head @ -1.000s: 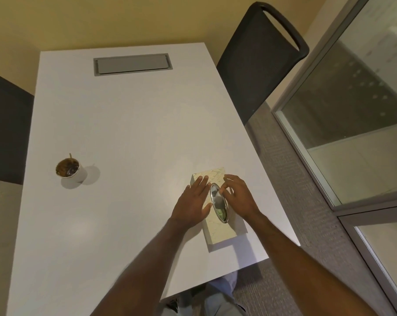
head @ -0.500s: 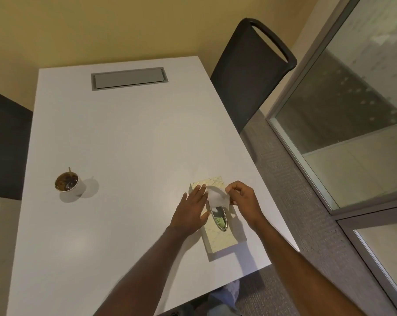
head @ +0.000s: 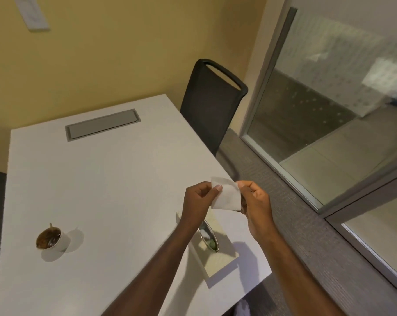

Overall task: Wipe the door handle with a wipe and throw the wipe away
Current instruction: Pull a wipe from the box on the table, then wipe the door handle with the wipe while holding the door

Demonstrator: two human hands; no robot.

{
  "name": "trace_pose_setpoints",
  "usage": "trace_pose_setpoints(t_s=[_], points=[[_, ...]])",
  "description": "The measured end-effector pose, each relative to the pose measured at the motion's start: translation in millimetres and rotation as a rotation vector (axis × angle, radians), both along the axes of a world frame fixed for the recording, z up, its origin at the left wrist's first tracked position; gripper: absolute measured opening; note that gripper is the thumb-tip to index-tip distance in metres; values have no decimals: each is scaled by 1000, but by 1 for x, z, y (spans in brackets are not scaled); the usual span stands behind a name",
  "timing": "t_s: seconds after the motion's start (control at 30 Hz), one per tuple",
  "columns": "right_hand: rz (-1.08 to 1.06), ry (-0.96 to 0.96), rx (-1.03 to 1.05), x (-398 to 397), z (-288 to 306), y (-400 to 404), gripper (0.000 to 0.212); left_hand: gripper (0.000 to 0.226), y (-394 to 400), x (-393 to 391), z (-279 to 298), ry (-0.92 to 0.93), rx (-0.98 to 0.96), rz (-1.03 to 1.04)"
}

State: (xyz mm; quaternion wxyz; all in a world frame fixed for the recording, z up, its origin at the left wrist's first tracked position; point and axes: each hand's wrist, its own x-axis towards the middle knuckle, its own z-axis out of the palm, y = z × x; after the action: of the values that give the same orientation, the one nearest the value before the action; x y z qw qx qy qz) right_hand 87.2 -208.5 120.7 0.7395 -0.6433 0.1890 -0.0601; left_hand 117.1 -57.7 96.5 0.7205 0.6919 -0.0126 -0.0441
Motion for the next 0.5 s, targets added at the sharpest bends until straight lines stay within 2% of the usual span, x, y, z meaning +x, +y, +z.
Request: trace_pose_setpoints(t_s=[0.17,0.33,0.43,0.5], points=[[-209,-117,-126,-27,22,-31,8,20,-42,6,26,-62,72,-77],[-353,-184,-383,-62,40,-88,16,13,-110,-9,47,-83,64,-247],[-401,-141,-279,-79,56,-132,23,13,-158,-19,64,-91,14,-417],[-382,-111,-141,-93,66,-166,17,14,-193,-26,76,-88,-10,-527]])
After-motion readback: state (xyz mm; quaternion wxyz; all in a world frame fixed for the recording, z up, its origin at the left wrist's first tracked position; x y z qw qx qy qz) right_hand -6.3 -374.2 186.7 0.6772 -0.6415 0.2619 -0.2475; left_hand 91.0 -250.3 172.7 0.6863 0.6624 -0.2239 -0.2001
